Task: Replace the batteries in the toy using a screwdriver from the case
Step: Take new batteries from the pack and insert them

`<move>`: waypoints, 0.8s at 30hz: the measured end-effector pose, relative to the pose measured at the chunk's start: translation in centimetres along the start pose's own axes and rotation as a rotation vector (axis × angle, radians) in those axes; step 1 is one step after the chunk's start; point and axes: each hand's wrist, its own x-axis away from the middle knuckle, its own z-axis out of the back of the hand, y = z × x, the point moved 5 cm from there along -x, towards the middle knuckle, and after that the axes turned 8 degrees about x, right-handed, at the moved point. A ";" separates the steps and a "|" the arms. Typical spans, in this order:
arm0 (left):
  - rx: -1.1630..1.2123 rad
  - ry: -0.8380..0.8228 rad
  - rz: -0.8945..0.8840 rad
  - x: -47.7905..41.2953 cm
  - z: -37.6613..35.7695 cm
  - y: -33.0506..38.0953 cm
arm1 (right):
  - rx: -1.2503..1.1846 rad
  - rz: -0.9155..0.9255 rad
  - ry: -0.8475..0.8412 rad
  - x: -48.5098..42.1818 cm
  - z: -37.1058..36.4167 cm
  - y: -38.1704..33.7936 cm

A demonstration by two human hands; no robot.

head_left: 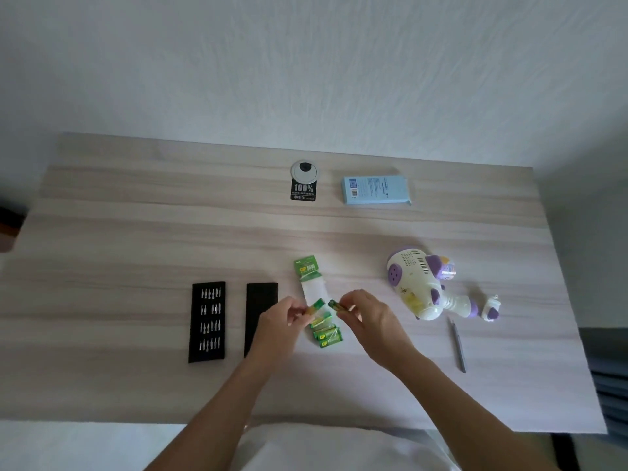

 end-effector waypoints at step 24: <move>0.307 -0.228 -0.127 5.9 -11.3 8.3 | -0.715 -0.136 0.168 9.2 7.3 5.1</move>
